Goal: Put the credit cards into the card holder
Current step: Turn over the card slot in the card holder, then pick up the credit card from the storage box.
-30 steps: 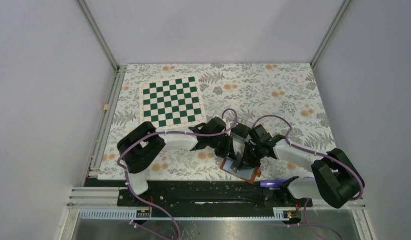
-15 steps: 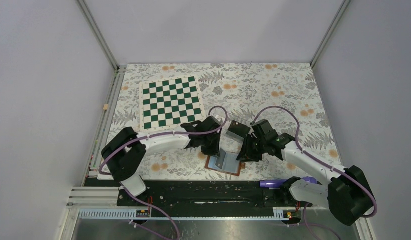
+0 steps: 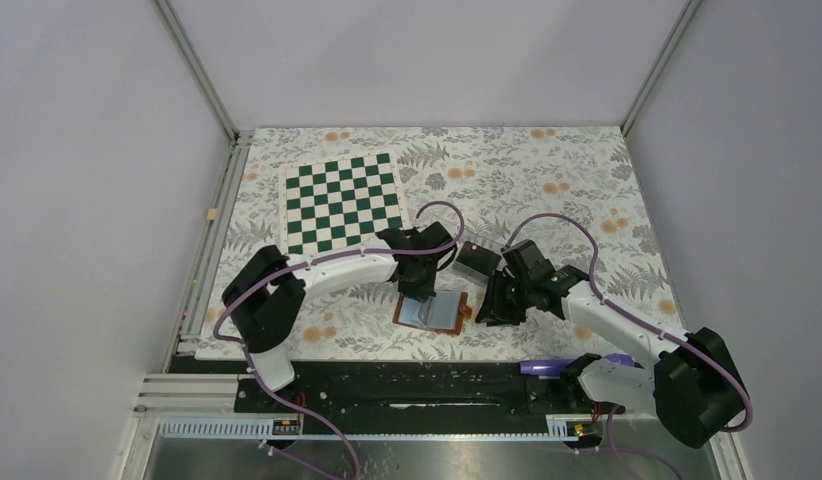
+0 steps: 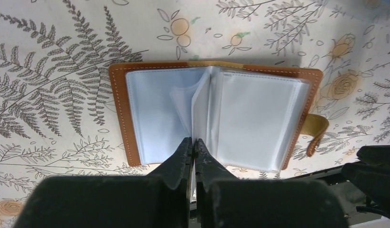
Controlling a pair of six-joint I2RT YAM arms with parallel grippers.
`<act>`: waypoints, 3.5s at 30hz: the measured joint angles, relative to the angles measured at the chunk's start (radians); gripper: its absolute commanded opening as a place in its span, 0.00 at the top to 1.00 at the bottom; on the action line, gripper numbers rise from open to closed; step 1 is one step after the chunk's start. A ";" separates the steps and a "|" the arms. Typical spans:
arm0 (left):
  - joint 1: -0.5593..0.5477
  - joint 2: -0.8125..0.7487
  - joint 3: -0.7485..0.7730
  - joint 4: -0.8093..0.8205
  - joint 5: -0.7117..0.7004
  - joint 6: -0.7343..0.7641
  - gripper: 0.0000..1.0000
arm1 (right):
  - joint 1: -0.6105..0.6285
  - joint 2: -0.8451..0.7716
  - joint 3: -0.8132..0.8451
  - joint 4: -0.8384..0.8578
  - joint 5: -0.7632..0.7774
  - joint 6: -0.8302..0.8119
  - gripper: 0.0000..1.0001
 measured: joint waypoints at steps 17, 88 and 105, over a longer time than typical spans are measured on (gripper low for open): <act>-0.031 0.051 0.055 0.084 0.210 0.014 0.77 | 0.000 0.007 0.000 -0.010 0.006 -0.005 0.59; 0.294 0.482 0.554 0.089 0.558 0.226 0.72 | -0.251 0.655 0.733 -0.259 -0.004 -0.262 1.00; 0.294 0.528 0.576 0.083 0.603 0.222 0.73 | -0.169 0.772 0.784 -0.328 0.167 -0.284 1.00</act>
